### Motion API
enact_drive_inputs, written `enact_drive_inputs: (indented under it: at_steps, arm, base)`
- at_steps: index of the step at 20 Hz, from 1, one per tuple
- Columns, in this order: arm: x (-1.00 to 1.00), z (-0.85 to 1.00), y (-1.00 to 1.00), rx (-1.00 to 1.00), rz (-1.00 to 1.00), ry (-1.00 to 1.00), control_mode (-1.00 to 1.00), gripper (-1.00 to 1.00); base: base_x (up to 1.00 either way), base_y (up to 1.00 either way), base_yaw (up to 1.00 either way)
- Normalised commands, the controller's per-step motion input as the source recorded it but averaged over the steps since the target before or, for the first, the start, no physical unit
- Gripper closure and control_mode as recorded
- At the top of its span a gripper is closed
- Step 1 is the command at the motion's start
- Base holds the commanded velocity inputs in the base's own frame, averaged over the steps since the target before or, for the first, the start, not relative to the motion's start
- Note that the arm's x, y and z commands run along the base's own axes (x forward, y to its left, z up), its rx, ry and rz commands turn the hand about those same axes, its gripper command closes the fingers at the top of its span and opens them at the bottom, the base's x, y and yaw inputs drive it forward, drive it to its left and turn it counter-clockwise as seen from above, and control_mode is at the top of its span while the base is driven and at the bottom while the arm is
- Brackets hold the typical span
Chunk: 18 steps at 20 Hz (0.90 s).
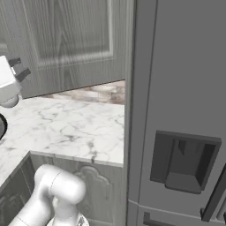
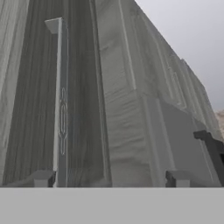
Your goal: Open the cabinet directly in front. Then move the beer and the mug to the dining counter with the jar on it.
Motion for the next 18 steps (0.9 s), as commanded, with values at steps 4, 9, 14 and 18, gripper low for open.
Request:
enact_drive_inputs:
  at_steps: [4,9,14,18]
  arm:
    - [-0.41,0.00,0.09,0.00,0.14,-0.01,-1.00,-1.00]
    - [-0.73,0.07,0.36,0.00,0.48,0.00,-1.00,-1.00]
    - [-0.52,0.02,0.42,0.00,0.33,0.00,-1.00,-1.00]
    - [-0.86,0.00,0.21,0.00,0.01,-0.14,-1.00,-1.00]
  base:
    - [0.00,0.00,0.00]
    - [0.00,0.00,0.00]
    - [0.00,0.00,0.00]
    - [0.00,0.00,0.00]
